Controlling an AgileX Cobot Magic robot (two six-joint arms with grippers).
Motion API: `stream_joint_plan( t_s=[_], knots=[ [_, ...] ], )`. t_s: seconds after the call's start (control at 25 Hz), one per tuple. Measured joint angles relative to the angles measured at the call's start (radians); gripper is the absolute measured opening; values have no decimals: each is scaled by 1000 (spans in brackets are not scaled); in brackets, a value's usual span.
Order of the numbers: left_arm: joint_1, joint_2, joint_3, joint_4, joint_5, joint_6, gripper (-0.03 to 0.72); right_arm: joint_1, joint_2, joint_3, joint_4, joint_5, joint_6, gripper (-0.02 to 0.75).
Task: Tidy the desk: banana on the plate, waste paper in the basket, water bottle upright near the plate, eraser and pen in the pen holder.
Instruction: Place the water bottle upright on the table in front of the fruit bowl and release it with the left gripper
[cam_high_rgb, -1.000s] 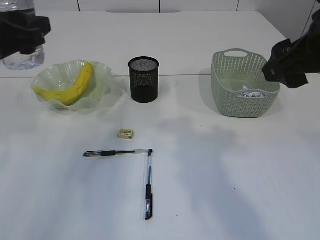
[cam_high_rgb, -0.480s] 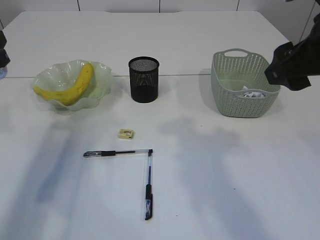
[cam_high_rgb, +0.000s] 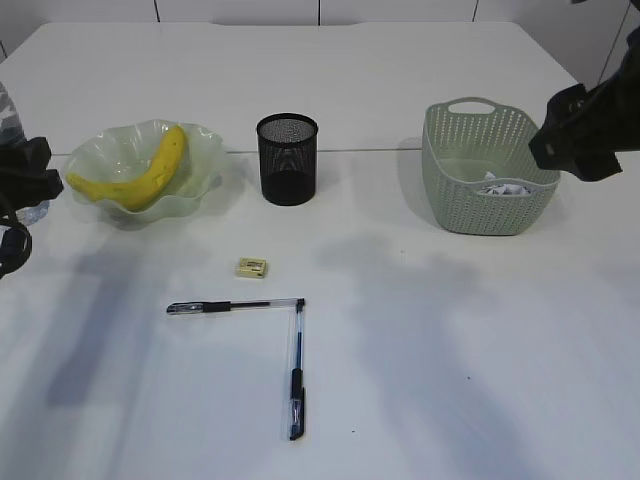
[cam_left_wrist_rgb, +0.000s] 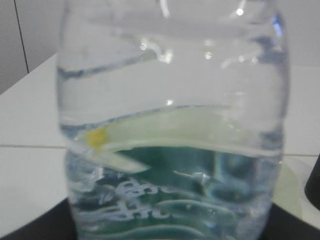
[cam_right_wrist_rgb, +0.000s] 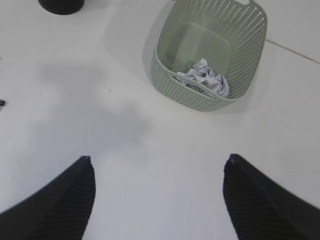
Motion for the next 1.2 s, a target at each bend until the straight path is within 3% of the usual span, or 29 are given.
stream_joint_plan(
  t_s=[0.56, 1.2],
  knots=[
    [0, 215, -70, -60, -2, -19, 386, 0, 0, 0, 0, 3, 0, 592],
    [0, 322, -114, -13, -8, -37, 386, 0, 0, 0, 0, 3, 0, 590]
  ],
)
